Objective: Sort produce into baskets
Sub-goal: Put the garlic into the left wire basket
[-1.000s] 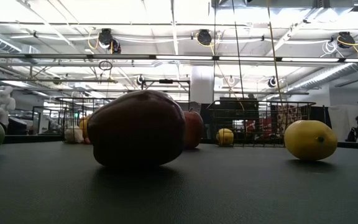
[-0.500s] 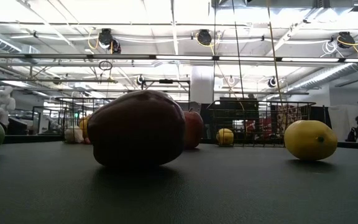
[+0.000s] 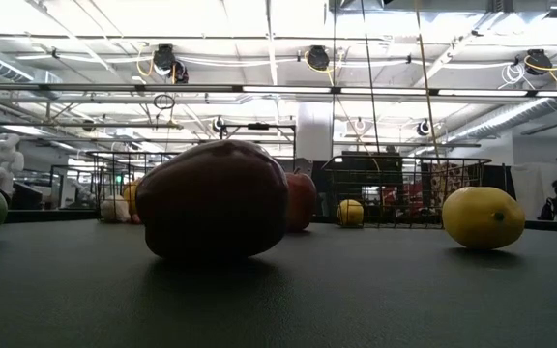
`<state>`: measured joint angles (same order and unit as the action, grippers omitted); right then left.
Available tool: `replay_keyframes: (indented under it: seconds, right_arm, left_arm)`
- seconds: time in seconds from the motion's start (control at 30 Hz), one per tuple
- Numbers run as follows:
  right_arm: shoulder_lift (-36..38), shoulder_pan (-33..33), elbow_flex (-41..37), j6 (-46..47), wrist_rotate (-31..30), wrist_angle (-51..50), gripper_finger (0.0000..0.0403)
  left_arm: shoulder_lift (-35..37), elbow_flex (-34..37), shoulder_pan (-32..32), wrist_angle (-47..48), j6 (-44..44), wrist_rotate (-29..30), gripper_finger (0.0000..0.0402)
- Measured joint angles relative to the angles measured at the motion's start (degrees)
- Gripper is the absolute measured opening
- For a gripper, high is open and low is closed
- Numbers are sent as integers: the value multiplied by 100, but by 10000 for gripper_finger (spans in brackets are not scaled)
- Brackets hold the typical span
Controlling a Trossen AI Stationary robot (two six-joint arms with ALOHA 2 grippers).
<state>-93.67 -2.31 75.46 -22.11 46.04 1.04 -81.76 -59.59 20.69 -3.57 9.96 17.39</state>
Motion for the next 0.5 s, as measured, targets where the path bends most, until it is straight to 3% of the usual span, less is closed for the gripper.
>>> replay_keyframes:
  seconds: [0.5]
  right_arm:
    - [0,-2,0,-2,2,-2,208]
  left_arm:
    - [0,0,-4,9,95,-39,125]
